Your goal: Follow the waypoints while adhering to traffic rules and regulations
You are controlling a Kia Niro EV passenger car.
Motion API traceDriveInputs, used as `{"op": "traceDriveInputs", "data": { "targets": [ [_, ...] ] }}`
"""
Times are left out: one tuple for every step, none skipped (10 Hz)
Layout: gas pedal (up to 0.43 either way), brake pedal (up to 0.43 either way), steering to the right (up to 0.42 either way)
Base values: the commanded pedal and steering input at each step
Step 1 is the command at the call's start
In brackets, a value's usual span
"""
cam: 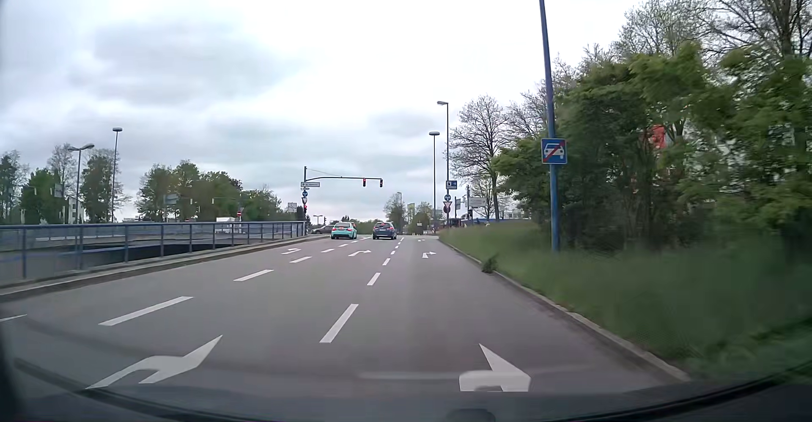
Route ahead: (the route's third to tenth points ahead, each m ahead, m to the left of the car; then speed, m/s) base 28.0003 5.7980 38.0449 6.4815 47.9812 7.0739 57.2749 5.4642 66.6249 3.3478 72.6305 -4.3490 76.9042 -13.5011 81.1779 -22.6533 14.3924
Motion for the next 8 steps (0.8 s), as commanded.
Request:
{"op": "traceDriveInputs", "data": {
  "targets": [
    [0.087, 0.000, -0.006],
    [0.087, 0.000, -0.005],
    [0.087, 0.000, -0.005],
    [0.087, 0.000, -0.005],
    [0.087, 0.000, -0.005],
    [0.028, 0.000, -0.005],
    [0.000, 0.000, -0.005],
    [0.000, 0.000, -0.005]
  ]
}}
